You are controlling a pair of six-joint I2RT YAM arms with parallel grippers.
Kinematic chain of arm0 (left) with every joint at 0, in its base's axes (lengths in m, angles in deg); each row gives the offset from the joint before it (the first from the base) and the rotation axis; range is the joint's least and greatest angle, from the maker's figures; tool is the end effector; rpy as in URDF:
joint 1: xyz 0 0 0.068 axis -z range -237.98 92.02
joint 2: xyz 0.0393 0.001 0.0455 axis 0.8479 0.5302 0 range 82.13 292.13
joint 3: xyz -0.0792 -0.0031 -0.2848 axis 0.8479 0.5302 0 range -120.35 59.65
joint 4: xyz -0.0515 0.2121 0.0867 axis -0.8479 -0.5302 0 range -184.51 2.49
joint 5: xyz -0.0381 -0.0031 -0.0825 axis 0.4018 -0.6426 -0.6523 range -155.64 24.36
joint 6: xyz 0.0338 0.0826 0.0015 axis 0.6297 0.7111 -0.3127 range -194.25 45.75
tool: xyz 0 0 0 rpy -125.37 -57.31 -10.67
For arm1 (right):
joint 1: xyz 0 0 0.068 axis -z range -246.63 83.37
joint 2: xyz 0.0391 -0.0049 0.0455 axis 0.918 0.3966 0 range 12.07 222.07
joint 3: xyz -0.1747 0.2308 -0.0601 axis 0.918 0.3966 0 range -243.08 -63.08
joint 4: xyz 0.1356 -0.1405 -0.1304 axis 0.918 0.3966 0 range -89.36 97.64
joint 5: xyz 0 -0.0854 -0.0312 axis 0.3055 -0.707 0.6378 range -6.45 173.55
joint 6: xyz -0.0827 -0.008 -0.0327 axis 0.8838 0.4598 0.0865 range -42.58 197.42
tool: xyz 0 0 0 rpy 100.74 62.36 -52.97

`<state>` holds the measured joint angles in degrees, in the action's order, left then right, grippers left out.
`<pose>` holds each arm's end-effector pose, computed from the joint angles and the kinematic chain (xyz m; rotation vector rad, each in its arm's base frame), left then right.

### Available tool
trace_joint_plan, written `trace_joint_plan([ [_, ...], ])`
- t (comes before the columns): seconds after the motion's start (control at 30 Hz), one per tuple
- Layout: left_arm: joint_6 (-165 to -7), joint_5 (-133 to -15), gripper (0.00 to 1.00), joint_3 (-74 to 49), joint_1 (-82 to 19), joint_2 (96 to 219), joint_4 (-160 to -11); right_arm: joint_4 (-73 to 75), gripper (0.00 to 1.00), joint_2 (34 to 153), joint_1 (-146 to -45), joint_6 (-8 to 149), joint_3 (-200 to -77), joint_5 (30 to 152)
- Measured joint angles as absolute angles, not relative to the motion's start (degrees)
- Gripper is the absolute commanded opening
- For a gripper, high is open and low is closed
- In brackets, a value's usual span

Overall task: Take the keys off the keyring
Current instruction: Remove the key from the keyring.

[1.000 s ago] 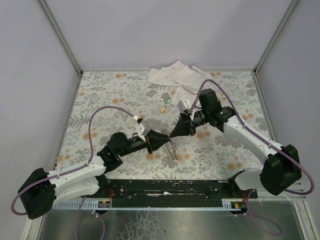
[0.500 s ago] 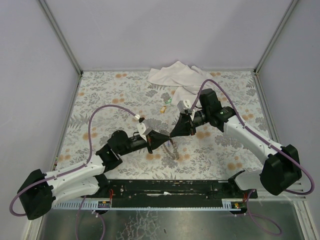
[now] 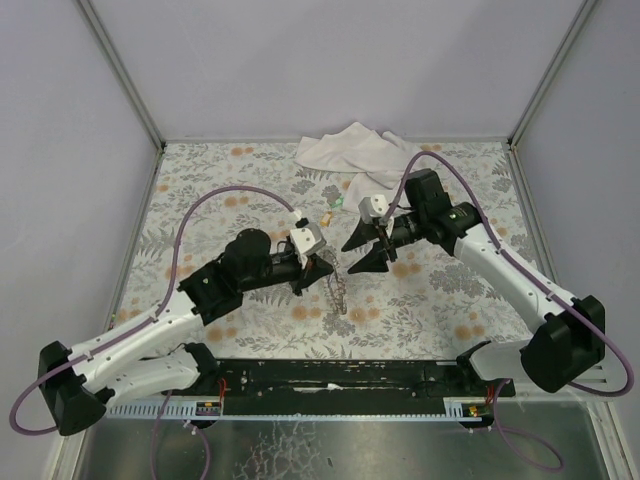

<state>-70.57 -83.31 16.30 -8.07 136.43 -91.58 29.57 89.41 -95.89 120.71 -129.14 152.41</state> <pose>0.1235 -0.1845 0.3260 1.0543 1.5871 -0.8402 0.1900 0.1915 0.3442 -1.6001 1.1658 1.1764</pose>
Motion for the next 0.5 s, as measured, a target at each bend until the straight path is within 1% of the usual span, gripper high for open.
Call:
trace_joint_plan([
  [0.2,-69.1,-83.5,0.00,5.3,-8.1,141.8,-107.4,30.3,0.57,88.8,-94.9,121.8,-128.9,152.5],
  [0.37,-68.7,-83.8,0.00,-0.8,-8.1,145.7,-117.7,25.1,0.55,88.7,-94.9,117.4,-126.1,155.0],
  [0.5,-68.2,-83.8,0.00,-5.7,-8.1,149.0,-124.2,17.8,0.53,88.7,-94.9,111.3,-123.0,158.2],
])
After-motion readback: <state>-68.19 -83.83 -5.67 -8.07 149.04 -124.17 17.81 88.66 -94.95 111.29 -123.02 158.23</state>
